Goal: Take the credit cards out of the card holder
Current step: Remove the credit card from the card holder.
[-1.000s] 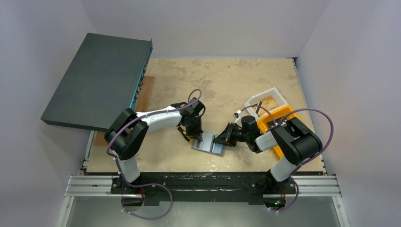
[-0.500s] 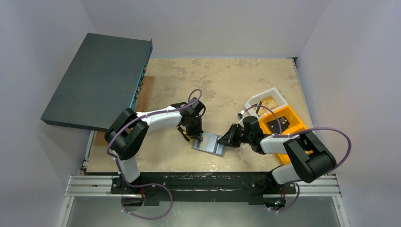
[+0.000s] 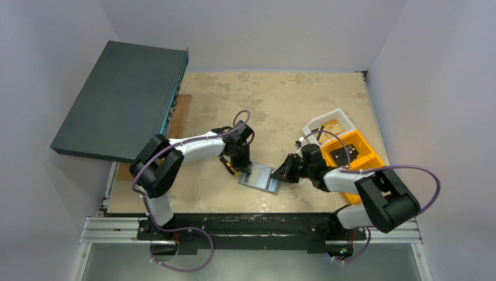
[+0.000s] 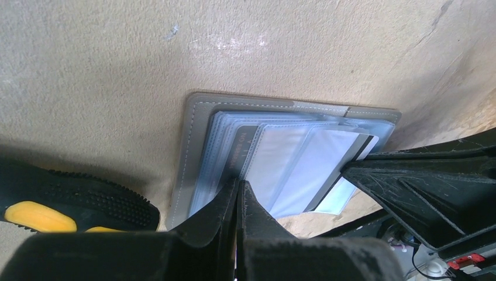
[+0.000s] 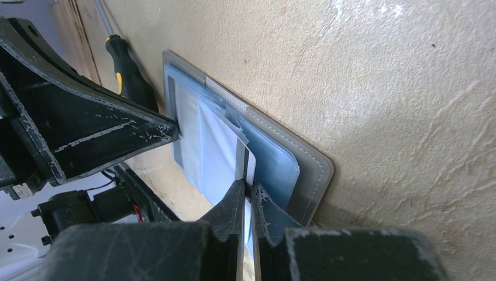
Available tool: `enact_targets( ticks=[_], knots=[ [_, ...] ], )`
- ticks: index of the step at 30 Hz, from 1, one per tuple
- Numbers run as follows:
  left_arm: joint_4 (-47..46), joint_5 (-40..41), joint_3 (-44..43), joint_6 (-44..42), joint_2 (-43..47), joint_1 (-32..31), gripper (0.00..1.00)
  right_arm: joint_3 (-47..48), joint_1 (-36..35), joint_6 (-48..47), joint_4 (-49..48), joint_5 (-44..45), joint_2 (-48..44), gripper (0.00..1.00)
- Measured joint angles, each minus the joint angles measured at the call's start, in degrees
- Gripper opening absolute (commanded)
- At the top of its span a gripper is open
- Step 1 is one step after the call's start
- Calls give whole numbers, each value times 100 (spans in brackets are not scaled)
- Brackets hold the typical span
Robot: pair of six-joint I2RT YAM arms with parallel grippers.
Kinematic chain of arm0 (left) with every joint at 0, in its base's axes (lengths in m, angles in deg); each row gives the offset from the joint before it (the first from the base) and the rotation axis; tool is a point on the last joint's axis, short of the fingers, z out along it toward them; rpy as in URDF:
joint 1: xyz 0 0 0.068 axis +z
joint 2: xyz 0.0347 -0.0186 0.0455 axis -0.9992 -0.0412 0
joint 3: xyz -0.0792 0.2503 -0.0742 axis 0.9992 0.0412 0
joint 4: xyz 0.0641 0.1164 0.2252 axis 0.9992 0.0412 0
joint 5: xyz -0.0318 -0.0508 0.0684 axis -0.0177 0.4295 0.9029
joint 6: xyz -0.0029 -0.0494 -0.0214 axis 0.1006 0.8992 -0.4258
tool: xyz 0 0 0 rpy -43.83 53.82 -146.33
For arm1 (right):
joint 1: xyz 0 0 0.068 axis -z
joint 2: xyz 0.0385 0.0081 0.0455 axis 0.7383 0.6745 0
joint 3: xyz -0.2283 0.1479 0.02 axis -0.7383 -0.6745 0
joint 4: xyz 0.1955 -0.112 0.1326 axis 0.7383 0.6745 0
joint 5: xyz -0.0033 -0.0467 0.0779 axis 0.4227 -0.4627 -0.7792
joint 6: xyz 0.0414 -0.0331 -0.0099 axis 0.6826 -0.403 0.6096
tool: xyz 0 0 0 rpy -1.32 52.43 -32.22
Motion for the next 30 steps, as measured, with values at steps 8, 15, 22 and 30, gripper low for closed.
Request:
enact_targets(
  ticks=[8,15,22,30],
  knots=[
    [-85,4,79,-310,140,-55,9,-4,28,-70,-72,-37,122,0],
    [26,-4,-125,-686,249,-310,13,68,39,-114,-221,-179,321,0],
    [-160,-229,-431,-789,79,-400,9,175,39,-184,-203,-186,424,1],
    [-284,-393,-544,-752,-476,-402,0,190,39,-203,-212,-214,428,24]
  ],
)
